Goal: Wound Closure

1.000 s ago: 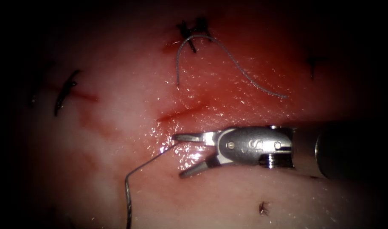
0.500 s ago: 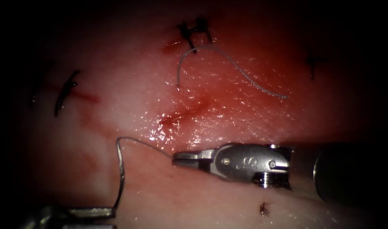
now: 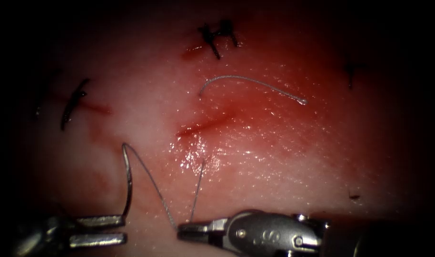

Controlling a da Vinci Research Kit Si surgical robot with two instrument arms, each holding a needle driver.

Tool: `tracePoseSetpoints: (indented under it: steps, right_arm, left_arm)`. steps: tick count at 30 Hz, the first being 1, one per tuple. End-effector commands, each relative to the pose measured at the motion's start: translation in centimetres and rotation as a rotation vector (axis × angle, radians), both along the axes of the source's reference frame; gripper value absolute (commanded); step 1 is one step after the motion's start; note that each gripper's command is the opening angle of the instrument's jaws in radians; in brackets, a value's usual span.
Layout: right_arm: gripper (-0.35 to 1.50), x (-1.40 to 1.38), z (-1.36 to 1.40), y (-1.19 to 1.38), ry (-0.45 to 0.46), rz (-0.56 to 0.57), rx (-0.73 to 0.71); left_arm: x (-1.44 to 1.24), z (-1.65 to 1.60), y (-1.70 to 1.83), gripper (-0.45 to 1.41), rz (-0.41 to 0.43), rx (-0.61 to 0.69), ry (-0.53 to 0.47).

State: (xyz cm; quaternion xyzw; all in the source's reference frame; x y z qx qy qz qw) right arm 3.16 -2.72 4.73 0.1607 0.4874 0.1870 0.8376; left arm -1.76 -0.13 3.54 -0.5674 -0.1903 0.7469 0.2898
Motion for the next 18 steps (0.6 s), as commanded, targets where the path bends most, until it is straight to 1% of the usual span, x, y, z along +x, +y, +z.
tracePoseSetpoints:
  steps: [1,2,3,4,7,8,9,10,11,14,15,18]
  right_arm:
    - [0.09,0.08,0.07,0.03,0.009,-0.004,-0.038]
    - [1.08,0.05,0.1,0.16,-0.012,0.013,-0.171]
    - [1.33,0.04,0.11,0.24,-0.032,0.025,-0.228]
    - [1.48,0.03,0.12,0.32,-0.044,0.033,-0.274]
    - [1.47,-0.12,0.16,0.55,-0.042,0.043,-0.363]
    - [1.47,-0.12,0.16,0.55,-0.042,0.043,-0.363]
    - [1.45,-0.17,0.17,0.62,-0.033,0.062,-0.365]
    - [1.41,-0.2,0.18,0.64,-0.022,0.07,-0.362]
    - [1.41,-0.2,0.18,0.64,-0.022,0.07,-0.362]
    - [1.31,-0.2,0.26,0.67,-0.03,0.086,-0.364]
    - [1.31,-0.2,0.26,0.67,-0.03,0.086,-0.364]
    - [1.25,-0.15,0.41,0.69,-0.041,0.089,-0.374]
  left_arm:
    - [-0.05,0.05,-0.04,-0.45,0.002,0.0,0.0]
    - [-0.03,0.06,-0.03,-0.45,-0.001,-0.017,0.013]
    - [-0.01,0.06,-0.03,-0.45,-0.004,-0.023,0.022]
    - [0.02,0.06,-0.02,-0.45,-0.012,-0.035,0.042]
    - [0.14,0.09,0.02,-0.45,-0.026,-0.043,0.08]
    - [0.14,0.09,0.02,-0.45,-0.026,-0.043,0.08]
    - [0.18,0.11,0.03,-0.45,-0.035,-0.042,0.096]
    - [0.18,0.12,0.03,-0.45,-0.043,-0.041,0.108]
    - [0.18,0.12,0.03,-0.45,-0.043,-0.041,0.108]
    - [0.15,0.14,0.02,-0.45,-0.04,-0.039,0.099]
    - [0.15,0.14,0.02,-0.45,-0.04,-0.039,0.099]
    - [0.1,0.15,-0.01,-0.45,-0.039,-0.042,0.093]
